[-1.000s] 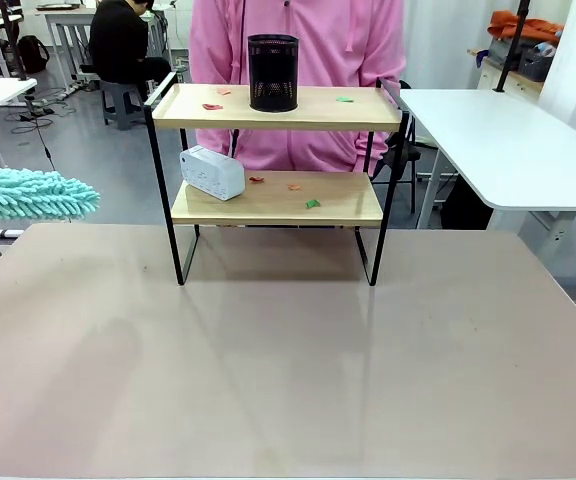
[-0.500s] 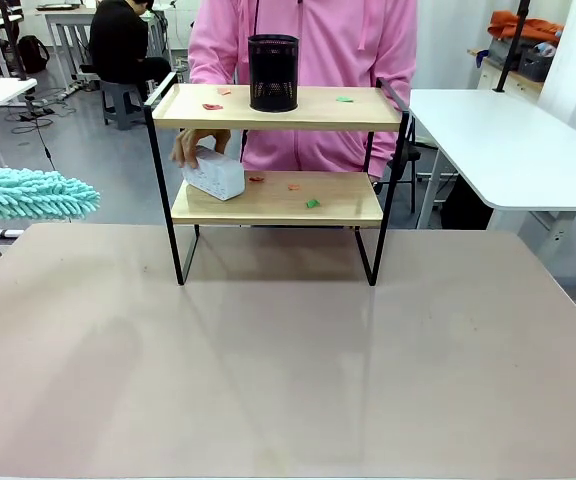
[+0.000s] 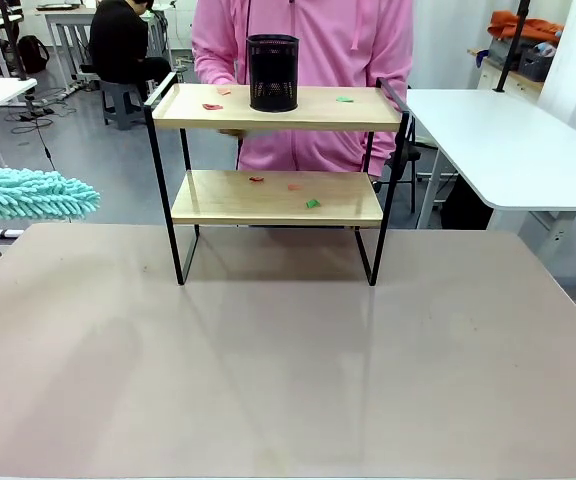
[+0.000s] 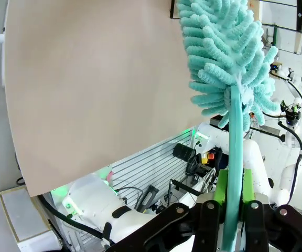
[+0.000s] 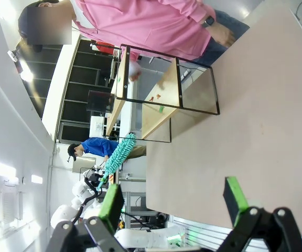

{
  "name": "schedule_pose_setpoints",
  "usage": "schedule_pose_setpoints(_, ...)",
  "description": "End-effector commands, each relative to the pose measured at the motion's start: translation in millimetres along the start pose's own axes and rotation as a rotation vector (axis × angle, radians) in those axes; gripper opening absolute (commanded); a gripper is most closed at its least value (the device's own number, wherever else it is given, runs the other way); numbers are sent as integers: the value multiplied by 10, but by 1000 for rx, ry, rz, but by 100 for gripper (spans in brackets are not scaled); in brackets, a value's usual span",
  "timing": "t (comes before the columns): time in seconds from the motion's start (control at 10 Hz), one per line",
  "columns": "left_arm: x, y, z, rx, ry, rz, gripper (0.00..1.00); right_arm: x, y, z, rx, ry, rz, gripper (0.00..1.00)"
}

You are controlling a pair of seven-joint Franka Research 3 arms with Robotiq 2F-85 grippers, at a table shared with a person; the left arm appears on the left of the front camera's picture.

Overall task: Clean the shelf.
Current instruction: Clean the specific tier of the Shelf with the Duster once objects are removed.

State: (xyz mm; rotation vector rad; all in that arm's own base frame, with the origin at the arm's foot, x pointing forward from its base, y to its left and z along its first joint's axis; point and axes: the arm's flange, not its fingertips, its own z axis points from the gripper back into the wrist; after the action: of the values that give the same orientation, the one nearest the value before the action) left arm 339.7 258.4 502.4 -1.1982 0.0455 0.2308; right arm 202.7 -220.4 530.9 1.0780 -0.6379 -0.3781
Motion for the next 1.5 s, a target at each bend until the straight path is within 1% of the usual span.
schedule_pose_setpoints(0.0,2,-57,20,-24,-2,7,0,25,11,-5,20,-13,24,100)
schedule_pose_setpoints(0.1,2,-57,20,-24,-2,7,0,25,11,-5,20,-13,24,100)
schedule_pose_setpoints(0.2,0,0,0,0,0,0,12,25,11,-5,20,-13,24,100)
schedule_pose_setpoints(0.3,-126,-168,8,-39,71,-110,12,25,11,-5,20,-13,24,100)
schedule_pose_setpoints(0.4,-324,-367,73,-90,116,-218,12,25,11,-5,20,-13,24,100)
schedule_pose_setpoints(0.5,-598,-551,125,-96,162,-325,12,25,11,-5,20,-13,24,100)
schedule_pose_setpoints(0.6,-798,-631,87,-78,206,-380,12,25,11,-5,20,-13,24,100)
schedule_pose_setpoints(0.8,-1069,-669,-89,-7,323,-434,12,25,11,-5,20,-13,24,100)
schedule_pose_setpoints(0.9,-1166,-693,-248,-7,405,-473,12,25,11,-5,20,-13,24,100)
schedule_pose_setpoints(1.0,-1196,-721,-524,37,395,-478,12,25,11,-5,20,-13,24,100)
schedule_pose_setpoints(1.1,-1200,-750,-811,105,365,-474,12,25,11,-5,20,-13,24,100)
schedule_pose_setpoints(1.2,-1222,-823,-1139,143,355,-514,12,25,11,-5,20,-13,24,100)
schedule_pose_setpoints(1.3,-1263,-885,-1312,159,343,-544,12,25,11,-5,20,-13,24,100)
schedule_pose_setpoints(1.4,-1290,-942,-1480,229,284,-568,12,25,11,-5,20,-13,24,100)
